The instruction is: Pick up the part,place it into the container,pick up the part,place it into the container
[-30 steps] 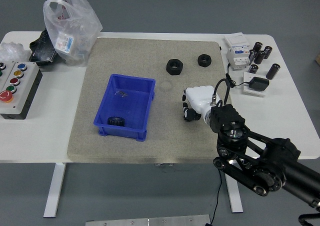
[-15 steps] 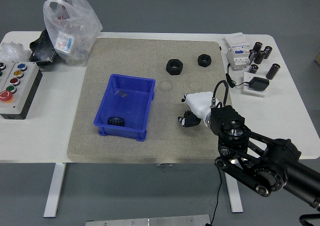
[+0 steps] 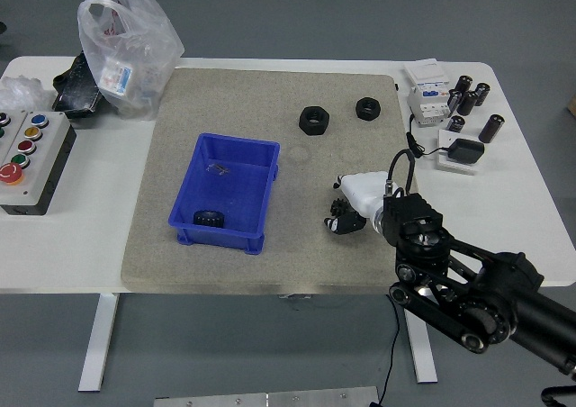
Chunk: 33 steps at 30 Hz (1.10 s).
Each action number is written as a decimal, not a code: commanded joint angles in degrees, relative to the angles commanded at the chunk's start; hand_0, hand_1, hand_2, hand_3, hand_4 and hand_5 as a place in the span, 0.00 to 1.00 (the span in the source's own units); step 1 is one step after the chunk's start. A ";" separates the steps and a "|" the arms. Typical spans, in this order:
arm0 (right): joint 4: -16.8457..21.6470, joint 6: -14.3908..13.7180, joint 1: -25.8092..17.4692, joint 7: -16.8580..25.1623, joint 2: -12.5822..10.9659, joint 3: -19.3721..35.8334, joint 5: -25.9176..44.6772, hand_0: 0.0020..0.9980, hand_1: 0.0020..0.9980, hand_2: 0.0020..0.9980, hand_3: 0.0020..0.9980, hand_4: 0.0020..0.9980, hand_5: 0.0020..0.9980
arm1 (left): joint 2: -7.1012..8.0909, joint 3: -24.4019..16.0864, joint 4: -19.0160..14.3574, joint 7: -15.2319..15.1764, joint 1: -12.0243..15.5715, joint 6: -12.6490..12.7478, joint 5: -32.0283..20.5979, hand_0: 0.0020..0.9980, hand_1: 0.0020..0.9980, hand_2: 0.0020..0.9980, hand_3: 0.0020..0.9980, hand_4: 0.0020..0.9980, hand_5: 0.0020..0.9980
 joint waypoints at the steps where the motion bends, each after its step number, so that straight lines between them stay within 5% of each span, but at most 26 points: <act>1: -0.08 -0.08 -0.01 0.00 0.00 -0.06 0.05 0.19 0.32 0.50 0.63 0.37 0.41 | 0.00 -0.02 0.00 0.00 0.00 0.00 0.02 0.61 0.60 0.59 0.62 0.60 0.41; 6: -0.53 -0.70 -0.05 0.00 -0.03 -0.27 0.28 0.19 0.32 0.50 0.63 0.37 0.41 | 0.00 -0.07 0.00 -0.04 0.01 0.03 0.05 0.61 0.60 0.59 0.62 0.60 0.41; 7: -0.60 -0.82 -0.05 0.00 -0.03 -0.29 0.30 0.18 0.30 0.36 0.51 0.38 0.20 | 0.01 -0.08 0.00 -0.05 0.01 0.03 0.06 0.61 0.60 0.59 0.62 0.60 0.41; 12: -0.86 -1.13 -0.07 0.00 -0.04 -0.40 0.36 0.18 0.30 0.36 0.51 0.38 0.20 | 0.00 -0.08 0.00 -0.10 0.00 0.04 0.04 0.61 0.60 0.59 0.62 0.60 0.41; 13: -0.92 -1.20 -0.09 0.00 -0.05 -0.44 0.37 0.17 0.29 0.30 0.43 0.28 0.14 | 0.00 -0.08 0.00 -0.10 0.00 0.04 0.05 0.61 0.60 0.59 0.62 0.60 0.41; 22: -0.69 -3.93 1.09 0.00 -0.20 -0.66 -1.05 0.17 0.29 0.28 0.41 0.27 0.14 | 0.02 0.05 0.00 -0.11 -0.04 0.08 -0.09 0.61 0.60 0.59 0.62 0.59 0.41; 30: -0.40 -10.26 7.43 0.00 3.13 -5.19 -2.19 0.16 0.29 0.27 0.41 0.27 0.13 | 0.21 0.23 0.00 0.04 -0.11 0.06 -0.08 0.61 0.60 0.59 0.62 0.59 0.42; 31: -0.69 -11.68 8.30 0.00 4.15 -6.26 -2.48 0.19 0.33 0.38 0.48 0.32 0.08 | 0.22 0.29 0.00 0.07 -0.14 0.05 -0.09 0.61 0.60 0.59 0.62 0.59 0.42; 33: -1.46 -14.62 9.53 0.00 5.88 -8.16 -2.53 0.19 0.33 0.38 0.48 0.32 0.08 | 0.24 0.39 0.00 0.13 -0.17 0.02 -0.11 0.61 0.60 0.59 0.62 0.59 0.42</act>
